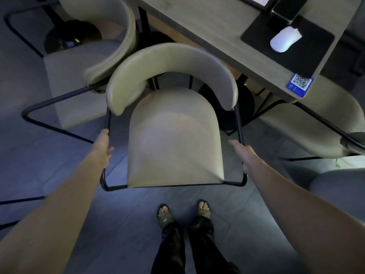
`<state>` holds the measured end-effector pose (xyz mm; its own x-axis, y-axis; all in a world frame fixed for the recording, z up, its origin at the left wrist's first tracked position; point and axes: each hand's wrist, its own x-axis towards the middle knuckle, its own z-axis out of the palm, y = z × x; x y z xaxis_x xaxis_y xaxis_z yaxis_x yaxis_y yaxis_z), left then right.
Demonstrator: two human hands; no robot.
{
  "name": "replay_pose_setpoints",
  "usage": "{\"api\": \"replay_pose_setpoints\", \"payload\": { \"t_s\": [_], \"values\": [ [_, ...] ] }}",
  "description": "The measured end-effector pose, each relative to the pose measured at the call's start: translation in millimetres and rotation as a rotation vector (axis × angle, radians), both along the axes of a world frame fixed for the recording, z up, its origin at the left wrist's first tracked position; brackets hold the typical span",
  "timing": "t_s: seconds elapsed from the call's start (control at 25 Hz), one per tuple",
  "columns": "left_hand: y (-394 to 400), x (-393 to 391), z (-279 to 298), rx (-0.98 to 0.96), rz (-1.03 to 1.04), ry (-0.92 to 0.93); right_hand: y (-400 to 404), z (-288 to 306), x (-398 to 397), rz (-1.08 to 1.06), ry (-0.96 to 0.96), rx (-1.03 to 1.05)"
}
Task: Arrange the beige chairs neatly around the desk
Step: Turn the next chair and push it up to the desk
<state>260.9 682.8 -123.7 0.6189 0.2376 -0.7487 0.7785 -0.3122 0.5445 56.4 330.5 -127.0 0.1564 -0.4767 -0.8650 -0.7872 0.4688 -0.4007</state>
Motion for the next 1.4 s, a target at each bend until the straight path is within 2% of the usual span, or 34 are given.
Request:
{"api": "replay_pose_setpoints", "payload": {
  "t_s": [0.12,0.24,0.48,0.6,0.8,1.08,1.32,1.4],
  "values": [
    [0,3,-2,-0.047,0.095,-0.005,-8,-12,3,-0.085,-0.011,-0.047],
    [6,1,3,-0.113,0.179,0.037,-13,-14,1,-0.182,-0.109,-0.06],
    [4,-38,5,-0.163,0.373,0.088,-26,-15,-9,-0.191,-0.134,-0.119],
    [-2,-62,12,-0.133,0.464,0.125,-35,-12,-8,-0.149,-0.131,-0.129],
    [-13,-96,15,-0.099,0.491,0.22,-60,-5,7,-0.053,-0.151,-0.167],
    [-36,-145,4,-0.046,0.515,0.491,-91,4,31,0.047,-0.174,-0.212],
    [-37,-152,2,-0.133,0.497,0.511,-96,12,29,0.272,-0.072,-0.28],
    [-38,-133,12,-0.123,0.422,0.345,-95,11,26,0.36,-0.031,-0.324]
  ]
}}
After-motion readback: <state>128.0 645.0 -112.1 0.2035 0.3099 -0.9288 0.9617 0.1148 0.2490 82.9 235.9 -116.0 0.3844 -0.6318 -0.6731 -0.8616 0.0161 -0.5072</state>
